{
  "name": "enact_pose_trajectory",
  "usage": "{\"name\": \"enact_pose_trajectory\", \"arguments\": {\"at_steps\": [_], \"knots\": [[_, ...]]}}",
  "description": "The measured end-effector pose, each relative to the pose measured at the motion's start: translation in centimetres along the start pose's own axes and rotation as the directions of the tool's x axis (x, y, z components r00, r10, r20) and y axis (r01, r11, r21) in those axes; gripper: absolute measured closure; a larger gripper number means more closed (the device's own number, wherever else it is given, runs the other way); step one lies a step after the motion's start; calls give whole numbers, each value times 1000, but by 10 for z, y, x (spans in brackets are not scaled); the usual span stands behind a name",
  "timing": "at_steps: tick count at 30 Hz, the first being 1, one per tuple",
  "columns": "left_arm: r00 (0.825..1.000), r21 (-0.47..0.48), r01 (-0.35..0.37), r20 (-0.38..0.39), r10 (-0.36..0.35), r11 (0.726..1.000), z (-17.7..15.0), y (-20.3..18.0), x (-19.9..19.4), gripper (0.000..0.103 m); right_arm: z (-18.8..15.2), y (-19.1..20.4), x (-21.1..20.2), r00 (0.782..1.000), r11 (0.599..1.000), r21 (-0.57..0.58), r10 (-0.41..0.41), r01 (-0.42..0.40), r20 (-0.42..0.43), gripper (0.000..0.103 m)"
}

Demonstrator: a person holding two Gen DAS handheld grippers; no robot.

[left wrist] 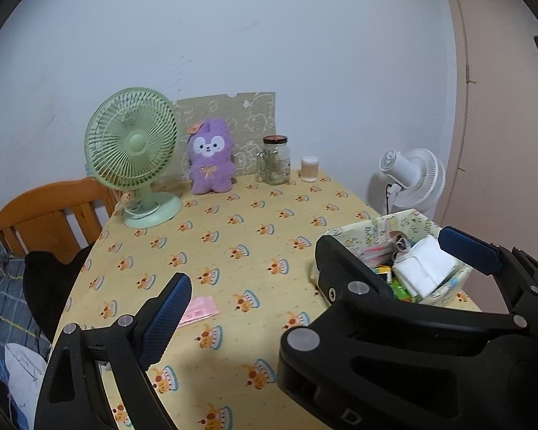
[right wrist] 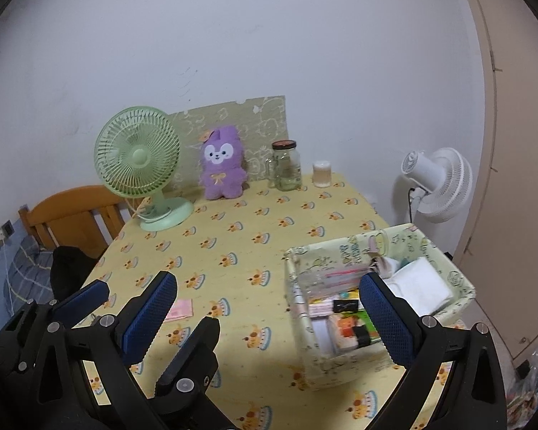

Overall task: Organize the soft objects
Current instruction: 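Withdraw both tools from the basket toward the grey pouch and pink packet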

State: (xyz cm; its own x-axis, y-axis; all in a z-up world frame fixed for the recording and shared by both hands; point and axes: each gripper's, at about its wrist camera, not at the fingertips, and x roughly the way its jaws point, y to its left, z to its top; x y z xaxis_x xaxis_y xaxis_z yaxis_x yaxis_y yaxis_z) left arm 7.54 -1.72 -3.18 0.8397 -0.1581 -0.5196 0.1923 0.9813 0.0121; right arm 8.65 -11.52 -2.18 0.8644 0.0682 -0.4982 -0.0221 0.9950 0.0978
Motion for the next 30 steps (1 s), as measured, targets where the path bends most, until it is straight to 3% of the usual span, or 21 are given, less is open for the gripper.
{"name": "enact_pose_trajectory", "arguments": {"at_steps": [18, 30], "knots": [[993, -65, -101, -66, 96, 993, -21, 59, 28, 11, -15, 54, 53, 991, 992, -56, 112, -116, -78, 0], [972, -114, -192, -159, 173, 975, -43, 100, 52, 11, -34, 89, 92, 974, 982, -92, 147, -164, -170, 0]]}}
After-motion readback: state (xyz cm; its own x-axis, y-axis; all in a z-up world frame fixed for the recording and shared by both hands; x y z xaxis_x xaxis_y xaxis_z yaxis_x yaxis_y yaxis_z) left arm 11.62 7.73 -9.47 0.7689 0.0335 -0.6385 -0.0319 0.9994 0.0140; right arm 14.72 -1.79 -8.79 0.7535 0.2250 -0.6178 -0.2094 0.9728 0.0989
